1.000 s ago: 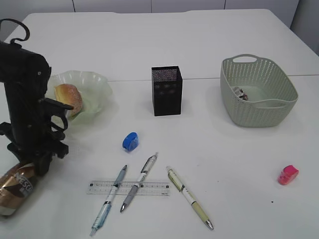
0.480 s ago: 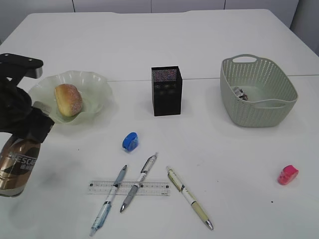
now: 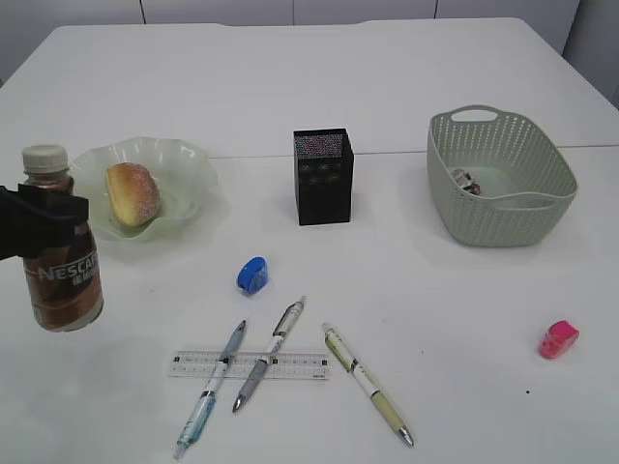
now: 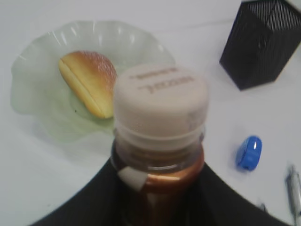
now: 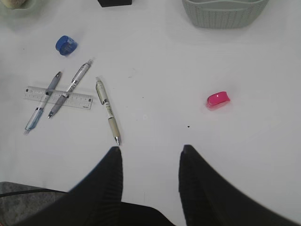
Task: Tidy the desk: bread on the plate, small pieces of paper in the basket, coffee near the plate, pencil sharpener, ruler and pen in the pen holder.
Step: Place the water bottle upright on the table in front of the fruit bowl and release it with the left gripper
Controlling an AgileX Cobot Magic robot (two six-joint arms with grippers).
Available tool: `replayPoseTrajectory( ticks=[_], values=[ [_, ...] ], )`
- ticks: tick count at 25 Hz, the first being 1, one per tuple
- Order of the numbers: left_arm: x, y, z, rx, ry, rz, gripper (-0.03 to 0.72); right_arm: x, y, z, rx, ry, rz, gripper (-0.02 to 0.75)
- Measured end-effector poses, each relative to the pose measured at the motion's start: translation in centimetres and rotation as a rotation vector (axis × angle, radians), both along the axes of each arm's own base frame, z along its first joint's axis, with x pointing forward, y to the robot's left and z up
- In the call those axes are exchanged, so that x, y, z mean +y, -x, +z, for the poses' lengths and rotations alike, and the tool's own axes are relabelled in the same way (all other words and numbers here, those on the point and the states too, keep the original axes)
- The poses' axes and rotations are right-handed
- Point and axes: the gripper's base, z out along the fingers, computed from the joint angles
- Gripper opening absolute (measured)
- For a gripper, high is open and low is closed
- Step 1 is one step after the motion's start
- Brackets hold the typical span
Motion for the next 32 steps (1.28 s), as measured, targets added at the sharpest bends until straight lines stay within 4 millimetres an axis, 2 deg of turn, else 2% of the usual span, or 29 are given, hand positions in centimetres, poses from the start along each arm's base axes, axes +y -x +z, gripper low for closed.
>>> replayPoseTrajectory(
  ticks=[5, 10, 15, 22, 32],
  values=[
    [0.7, 0.6, -0.5, -0.11, 0.117, 0.107, 0.245, 0.0, 0.0, 0.0, 0.0, 0.0, 0.0, 0.326],
    [0.9, 0.4, 0.1, -0.187, 0.142, 0.126, 0.245, 0.0, 0.0, 0.0, 0.0, 0.0, 0.0, 0.326],
    [0.9, -0.3, 0.9, -0.349, 0.115, 0.122, 0.245, 0.0, 0.0, 0.0, 0.0, 0.002, -0.001, 0.326],
    [0.6, -2.0, -2.6, -0.33, 0.048, 0.121, 0.245, 0.0, 0.0, 0.0, 0.0, 0.005, -0.001, 0.326],
    [0.6, -3.0, -4.4, -0.382, 0.034, 0.133, 0.245, -0.2, 0.0, 0.0, -0.002, 0.025, -0.008, 0.326]
  ],
)
